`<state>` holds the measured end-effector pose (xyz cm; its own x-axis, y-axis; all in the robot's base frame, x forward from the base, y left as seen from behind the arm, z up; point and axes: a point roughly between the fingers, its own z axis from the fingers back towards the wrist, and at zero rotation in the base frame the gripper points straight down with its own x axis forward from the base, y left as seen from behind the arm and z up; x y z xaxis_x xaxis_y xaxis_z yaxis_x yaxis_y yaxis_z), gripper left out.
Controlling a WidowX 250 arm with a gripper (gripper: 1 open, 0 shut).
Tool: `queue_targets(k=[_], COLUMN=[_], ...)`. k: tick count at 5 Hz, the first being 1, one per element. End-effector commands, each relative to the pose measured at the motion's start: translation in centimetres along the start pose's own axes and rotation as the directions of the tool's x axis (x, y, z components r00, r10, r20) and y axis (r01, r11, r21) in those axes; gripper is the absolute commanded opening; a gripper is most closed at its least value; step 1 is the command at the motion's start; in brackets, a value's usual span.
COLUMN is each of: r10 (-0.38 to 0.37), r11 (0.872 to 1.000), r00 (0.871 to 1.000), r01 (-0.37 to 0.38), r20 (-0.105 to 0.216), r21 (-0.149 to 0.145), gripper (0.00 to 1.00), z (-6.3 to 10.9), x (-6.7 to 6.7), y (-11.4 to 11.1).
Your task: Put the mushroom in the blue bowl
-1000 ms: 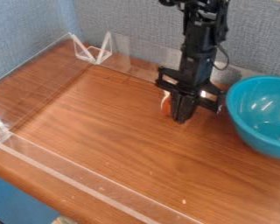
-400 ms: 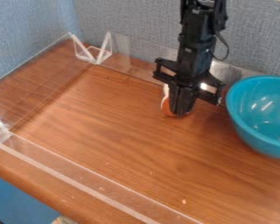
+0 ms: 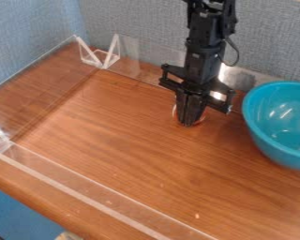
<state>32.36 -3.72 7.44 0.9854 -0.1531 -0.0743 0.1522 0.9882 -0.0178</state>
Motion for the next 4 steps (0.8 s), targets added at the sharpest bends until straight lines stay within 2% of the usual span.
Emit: queue_targets(k=[1,4], r10=[0.007,0.021], r11=[1.0,1.0], r00=[0.998,0.998], r01=[-0.007,-0.021], r20=[0.063,0.052], r21=[0.002,-0.002], gripper=[0.0,0.0], z=[1.71,1.23], x=[0.23,0.06], y=[0.65,1.34])
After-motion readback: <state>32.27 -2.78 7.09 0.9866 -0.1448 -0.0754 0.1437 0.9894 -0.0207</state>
